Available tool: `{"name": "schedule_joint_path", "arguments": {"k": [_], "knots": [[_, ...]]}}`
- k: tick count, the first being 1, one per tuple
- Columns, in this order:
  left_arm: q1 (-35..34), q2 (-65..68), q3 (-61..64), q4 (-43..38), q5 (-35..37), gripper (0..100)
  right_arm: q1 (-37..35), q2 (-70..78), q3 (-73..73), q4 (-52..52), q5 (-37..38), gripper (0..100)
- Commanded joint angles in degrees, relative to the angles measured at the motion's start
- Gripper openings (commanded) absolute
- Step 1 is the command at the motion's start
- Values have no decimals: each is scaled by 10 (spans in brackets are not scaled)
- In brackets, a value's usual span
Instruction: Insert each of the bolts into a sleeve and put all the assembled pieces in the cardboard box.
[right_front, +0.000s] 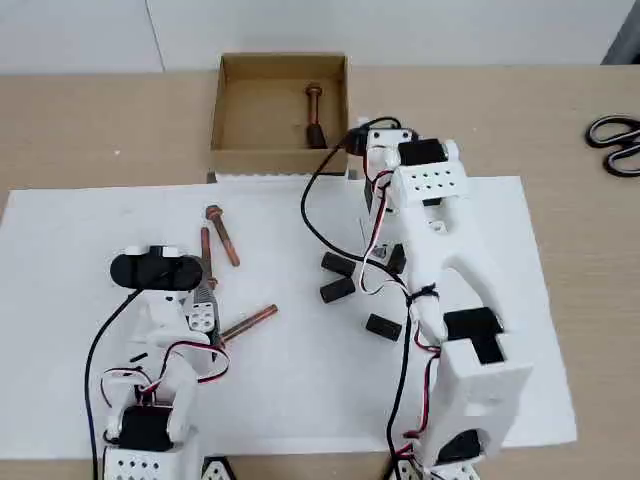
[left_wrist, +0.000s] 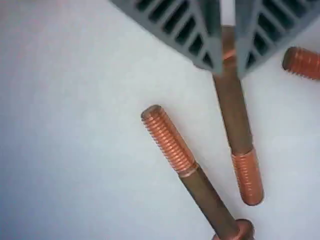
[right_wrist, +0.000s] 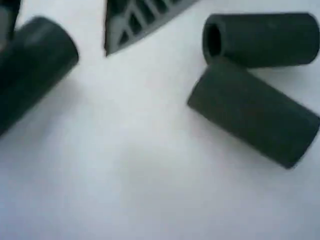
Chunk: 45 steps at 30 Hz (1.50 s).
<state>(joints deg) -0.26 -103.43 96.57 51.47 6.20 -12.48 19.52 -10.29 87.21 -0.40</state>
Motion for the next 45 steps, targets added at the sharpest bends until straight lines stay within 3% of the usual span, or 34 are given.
{"name": "schedule_joint_path", "arguments": {"k": [1,33,37,45], "knots": [[-2,-7,-2,1,1,6,7,13,-5,-12,-5,121],[-2,-7,-3,1,1,6,32,63,-3,-37,-1,114],[-2,-7,-3,1,0,6,32,76,-5,-36,-1,0],[-2,-7,-3,0,0,6,16,-31,-40,8,10,4]]}}
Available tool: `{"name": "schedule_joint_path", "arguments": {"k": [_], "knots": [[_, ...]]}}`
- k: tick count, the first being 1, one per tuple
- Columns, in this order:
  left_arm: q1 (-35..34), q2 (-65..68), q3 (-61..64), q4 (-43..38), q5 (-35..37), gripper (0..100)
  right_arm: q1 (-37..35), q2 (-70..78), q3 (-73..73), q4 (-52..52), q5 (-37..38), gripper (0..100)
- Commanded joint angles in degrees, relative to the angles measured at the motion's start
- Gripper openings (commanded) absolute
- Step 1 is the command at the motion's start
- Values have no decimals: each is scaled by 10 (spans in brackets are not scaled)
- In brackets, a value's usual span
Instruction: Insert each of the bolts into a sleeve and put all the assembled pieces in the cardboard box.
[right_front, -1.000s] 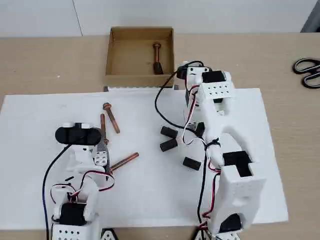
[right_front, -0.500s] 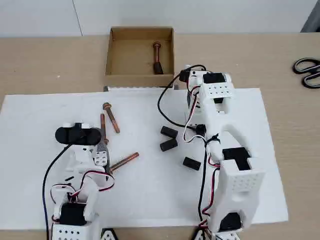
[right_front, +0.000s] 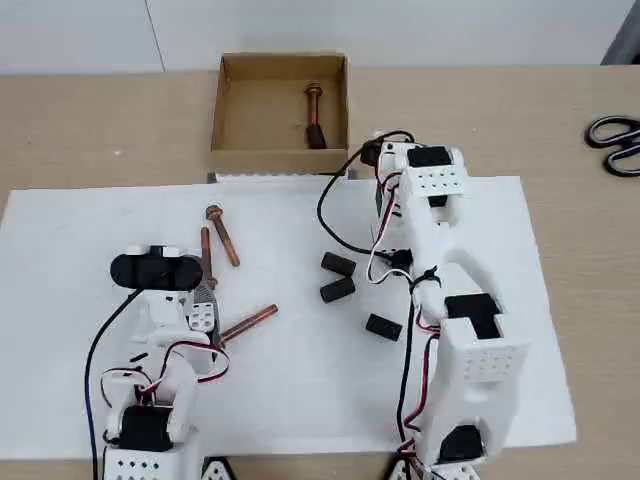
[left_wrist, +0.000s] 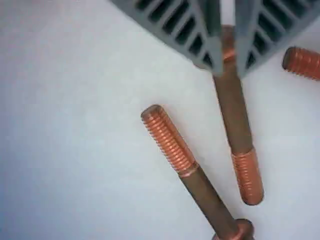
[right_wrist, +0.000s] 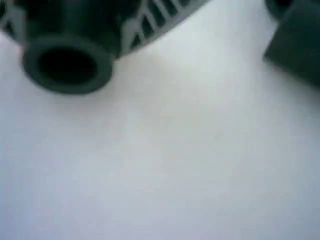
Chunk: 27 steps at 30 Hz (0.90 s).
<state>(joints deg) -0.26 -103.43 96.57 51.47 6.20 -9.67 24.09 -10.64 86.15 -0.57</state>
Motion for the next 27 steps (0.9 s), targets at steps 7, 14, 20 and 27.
{"name": "schedule_joint_path", "arguments": {"k": [7,14,20,27], "knots": [[0,-7,-3,-11,-2,10,-17,-206,-63,102,70,2],[-19,-5,-84,47,0,9,30,-343,-5,102,108,2],[-19,33,-177,141,-1,9,80,-442,127,101,132,2],[-17,274,-341,109,13,10,102,-528,258,100,148,2]]}}
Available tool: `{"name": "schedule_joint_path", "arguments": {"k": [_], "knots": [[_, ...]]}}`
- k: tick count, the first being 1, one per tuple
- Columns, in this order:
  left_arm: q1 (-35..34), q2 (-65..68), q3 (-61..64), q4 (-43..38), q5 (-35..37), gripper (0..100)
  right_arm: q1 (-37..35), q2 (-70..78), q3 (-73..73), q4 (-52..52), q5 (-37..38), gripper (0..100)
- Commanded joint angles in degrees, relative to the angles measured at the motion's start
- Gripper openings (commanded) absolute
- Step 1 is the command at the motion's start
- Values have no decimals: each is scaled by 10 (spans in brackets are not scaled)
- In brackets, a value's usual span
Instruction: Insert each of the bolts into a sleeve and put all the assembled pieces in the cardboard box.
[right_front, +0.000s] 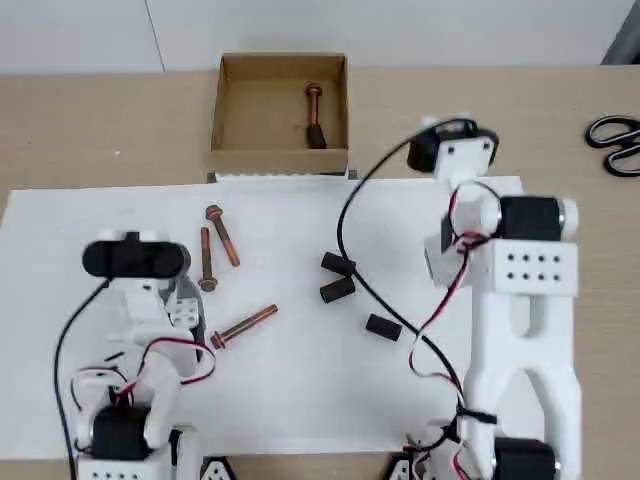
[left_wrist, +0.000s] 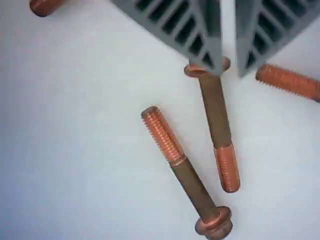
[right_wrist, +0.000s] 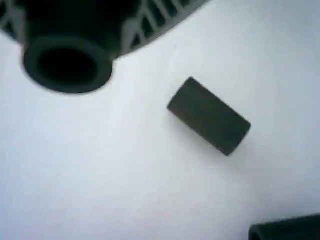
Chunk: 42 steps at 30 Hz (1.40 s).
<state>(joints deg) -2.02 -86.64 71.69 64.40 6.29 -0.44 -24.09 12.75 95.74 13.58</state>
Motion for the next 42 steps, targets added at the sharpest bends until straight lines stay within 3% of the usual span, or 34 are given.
{"name": "schedule_joint_path", "arguments": {"k": [1,11,18,26,30,42], "knots": [[1,151,-127,-21,25,10,12,-56,37,1,6,2],[3,590,-457,-18,189,11,12,-85,80,-4,6,2],[30,784,-581,-17,230,11,12,-84,80,-4,6,2],[43,910,-673,47,280,14,13,-83,80,-4,6,2],[44,952,-710,76,283,91,13,-83,90,-7,6,2],[23,1045,-741,76,283,111,13,-83,104,-11,6,2]]}}
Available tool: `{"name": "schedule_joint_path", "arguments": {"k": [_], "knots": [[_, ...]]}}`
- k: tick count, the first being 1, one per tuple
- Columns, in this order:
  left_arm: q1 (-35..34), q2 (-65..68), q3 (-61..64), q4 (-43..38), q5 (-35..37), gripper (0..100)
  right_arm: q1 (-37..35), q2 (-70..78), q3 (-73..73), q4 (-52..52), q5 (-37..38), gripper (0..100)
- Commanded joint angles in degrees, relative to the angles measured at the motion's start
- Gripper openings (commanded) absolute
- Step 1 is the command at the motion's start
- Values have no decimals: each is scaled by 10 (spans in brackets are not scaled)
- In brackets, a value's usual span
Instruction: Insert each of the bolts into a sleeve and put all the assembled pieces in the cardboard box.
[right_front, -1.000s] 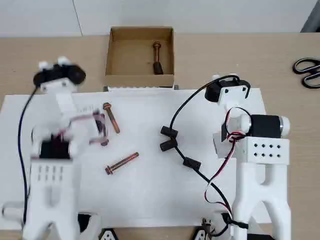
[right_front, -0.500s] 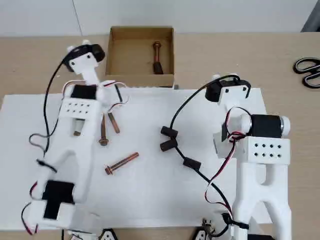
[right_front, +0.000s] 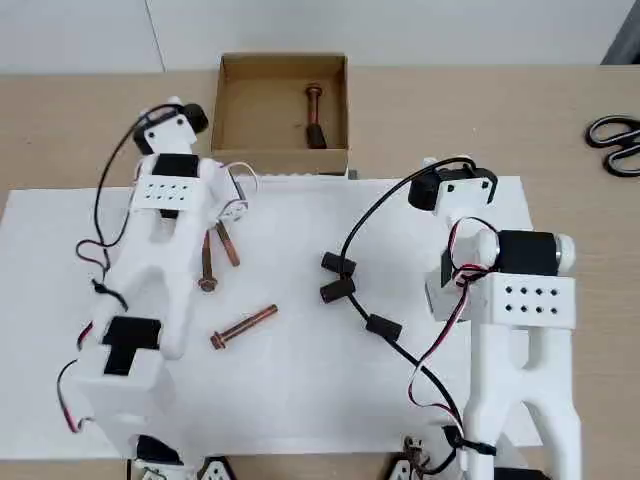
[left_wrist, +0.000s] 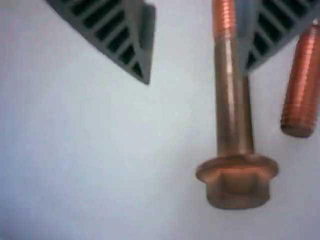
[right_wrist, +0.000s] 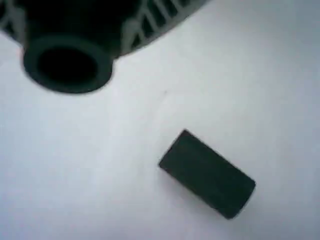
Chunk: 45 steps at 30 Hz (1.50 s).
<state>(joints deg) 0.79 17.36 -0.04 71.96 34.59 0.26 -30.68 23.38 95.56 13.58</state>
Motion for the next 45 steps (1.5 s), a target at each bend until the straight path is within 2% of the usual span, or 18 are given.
{"name": "schedule_joint_path", "arguments": {"k": [1,6,21,23,26,30,33,40,45], "knots": [[-8,12,-26,0,0,111,6,-17,-3,-9,6,2],[-11,32,-33,-2,0,111,6,-17,-3,-9,6,2],[-11,100,-32,-99,0,111,6,-17,-3,-9,6,2],[-11,101,-33,-101,0,92,6,-17,-3,-9,6,2],[-11,101,-33,-105,-1,10,5,-17,-3,-9,6,2],[-11,98,-32,-98,-1,5,2,-19,-3,-8,7,2],[-4,93,-50,-62,-1,5,0,-23,-4,-4,7,3],[28,-26,-160,125,-5,5,2,-24,-4,8,3,3],[31,-139,-181,185,-24,5,1,-102,-4,8,4,2]]}}
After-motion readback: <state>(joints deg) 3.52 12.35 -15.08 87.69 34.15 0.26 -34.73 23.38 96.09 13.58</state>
